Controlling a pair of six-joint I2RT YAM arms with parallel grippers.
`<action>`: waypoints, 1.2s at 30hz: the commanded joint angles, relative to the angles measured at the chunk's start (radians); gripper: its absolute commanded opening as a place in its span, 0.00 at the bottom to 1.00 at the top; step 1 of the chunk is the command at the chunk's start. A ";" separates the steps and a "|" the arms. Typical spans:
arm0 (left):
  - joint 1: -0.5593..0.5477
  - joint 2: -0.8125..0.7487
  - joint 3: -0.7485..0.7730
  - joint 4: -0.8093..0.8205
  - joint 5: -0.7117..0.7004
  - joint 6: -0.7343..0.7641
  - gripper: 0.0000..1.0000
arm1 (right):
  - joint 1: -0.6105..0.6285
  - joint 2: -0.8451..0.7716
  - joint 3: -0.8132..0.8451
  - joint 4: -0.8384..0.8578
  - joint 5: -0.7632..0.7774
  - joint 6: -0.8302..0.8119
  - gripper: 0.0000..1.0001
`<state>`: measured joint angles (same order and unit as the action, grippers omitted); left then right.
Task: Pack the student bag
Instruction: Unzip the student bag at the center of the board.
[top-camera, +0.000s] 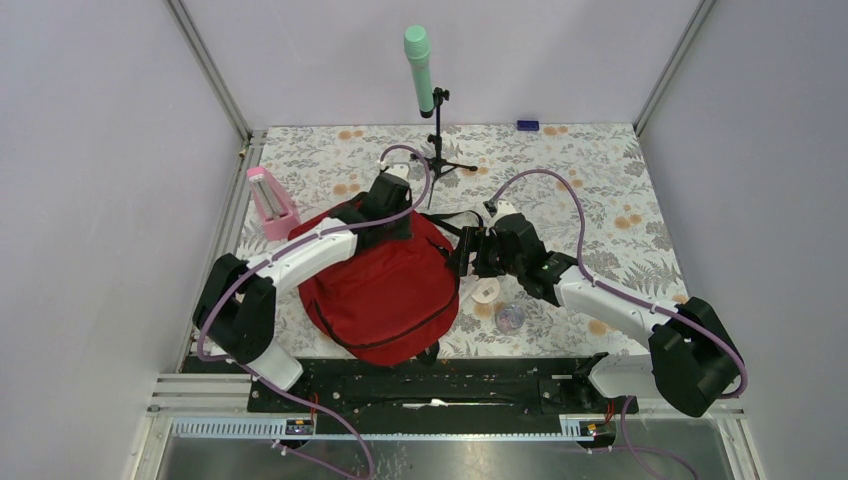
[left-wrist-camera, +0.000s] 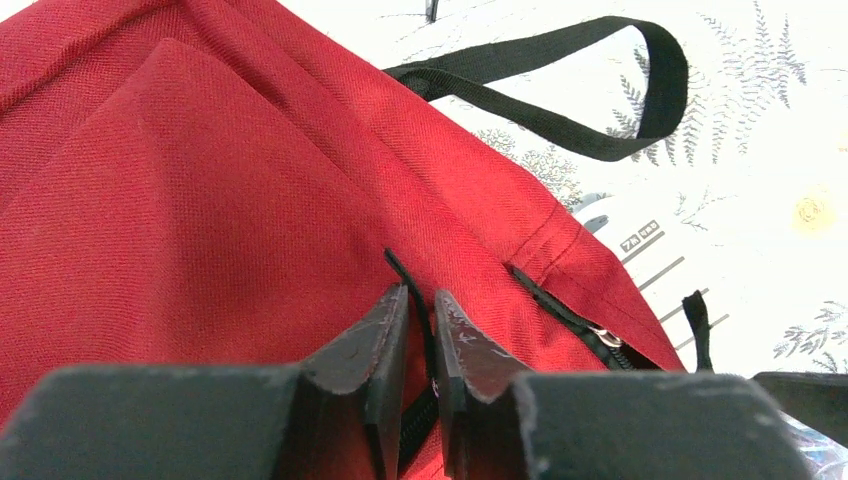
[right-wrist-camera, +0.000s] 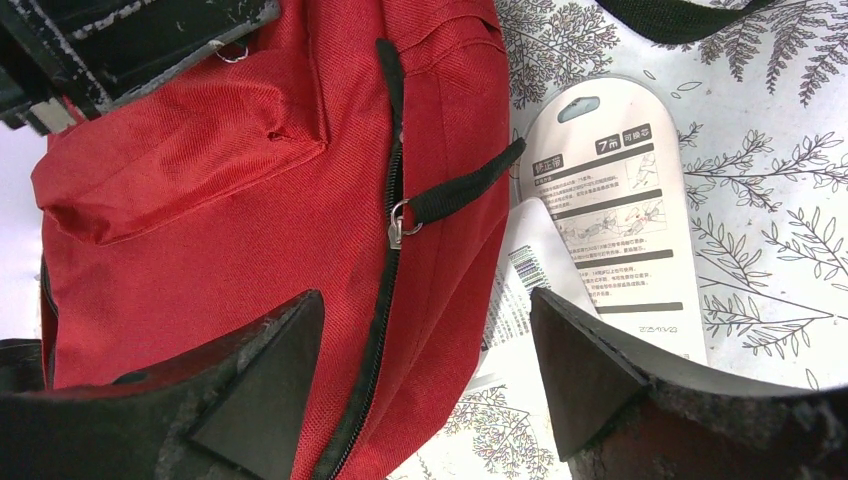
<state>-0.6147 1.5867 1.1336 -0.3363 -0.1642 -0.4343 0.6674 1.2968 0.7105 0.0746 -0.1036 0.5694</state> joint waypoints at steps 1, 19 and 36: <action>-0.031 -0.085 -0.021 0.076 -0.054 0.003 0.14 | 0.005 -0.018 -0.001 0.044 -0.002 -0.014 0.83; -0.050 -0.208 -0.138 0.184 -0.085 -0.015 0.00 | 0.005 0.098 0.030 0.088 -0.045 0.040 0.53; -0.049 -0.378 -0.276 0.211 -0.179 -0.052 0.00 | 0.006 0.101 0.015 0.044 0.065 0.041 0.00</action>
<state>-0.6666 1.2675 0.8749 -0.1772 -0.2897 -0.4694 0.6727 1.3945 0.7113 0.1326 -0.1135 0.6132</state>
